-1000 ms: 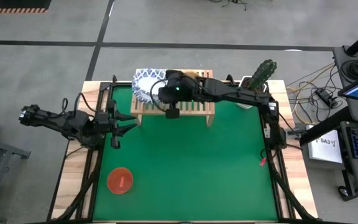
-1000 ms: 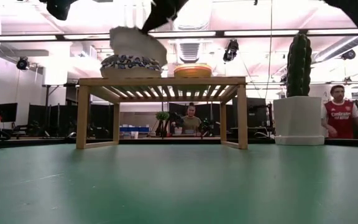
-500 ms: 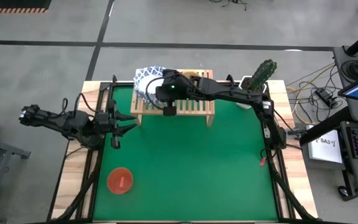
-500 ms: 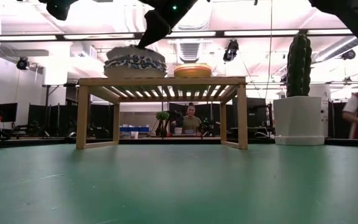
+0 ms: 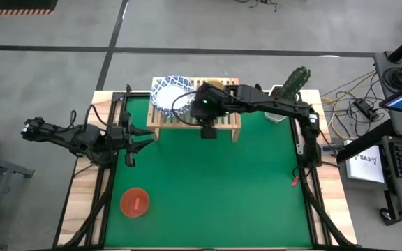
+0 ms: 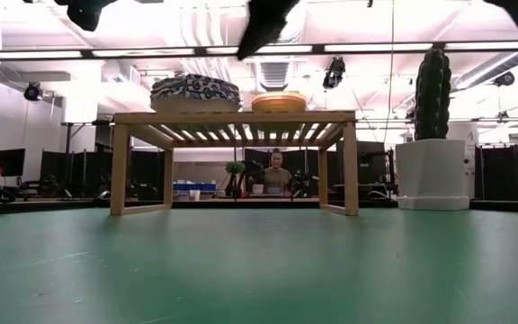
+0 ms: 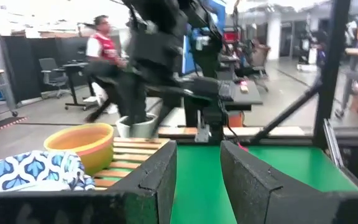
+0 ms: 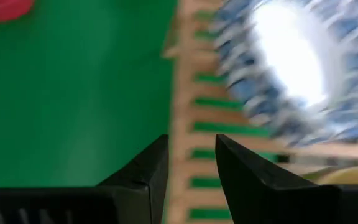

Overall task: Place and stack bowls onto a shelf
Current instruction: Stack the orange bowl on top of the yellow bowl on the shelf

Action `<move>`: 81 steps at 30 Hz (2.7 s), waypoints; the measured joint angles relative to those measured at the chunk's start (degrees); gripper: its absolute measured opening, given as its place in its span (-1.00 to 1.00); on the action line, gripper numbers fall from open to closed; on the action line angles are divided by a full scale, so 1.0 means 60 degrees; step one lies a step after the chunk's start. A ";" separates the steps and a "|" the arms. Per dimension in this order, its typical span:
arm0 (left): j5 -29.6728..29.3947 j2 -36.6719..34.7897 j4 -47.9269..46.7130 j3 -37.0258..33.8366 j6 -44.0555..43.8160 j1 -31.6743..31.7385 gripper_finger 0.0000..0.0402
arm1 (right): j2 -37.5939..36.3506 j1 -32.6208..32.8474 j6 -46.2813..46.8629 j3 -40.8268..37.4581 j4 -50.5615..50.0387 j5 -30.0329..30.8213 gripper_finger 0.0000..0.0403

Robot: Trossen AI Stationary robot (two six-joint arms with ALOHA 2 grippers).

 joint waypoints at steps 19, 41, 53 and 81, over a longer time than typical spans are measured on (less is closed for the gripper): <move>0.1717 0.2924 -0.1333 0.0411 -0.9147 -0.0080 -0.47 | -0.5473 0.1775 0.0610 -1.0554 0.7368 -0.0858 -0.48; 0.4387 1.0490 -1.1358 0.7205 -1.5927 -0.3128 -0.50 | -0.8990 0.1773 0.0868 -1.3127 0.9027 -0.0864 -0.59; 0.4697 1.1834 -1.1378 0.7039 -1.7247 -0.3799 0.03 | -0.9084 0.1879 0.0809 -1.3138 0.8487 -0.1112 -0.62; 0.4615 1.2381 -1.0579 0.6859 -1.6778 -0.3938 -0.99 | -0.9073 0.1875 0.0540 -1.3141 0.8636 -0.1104 -0.64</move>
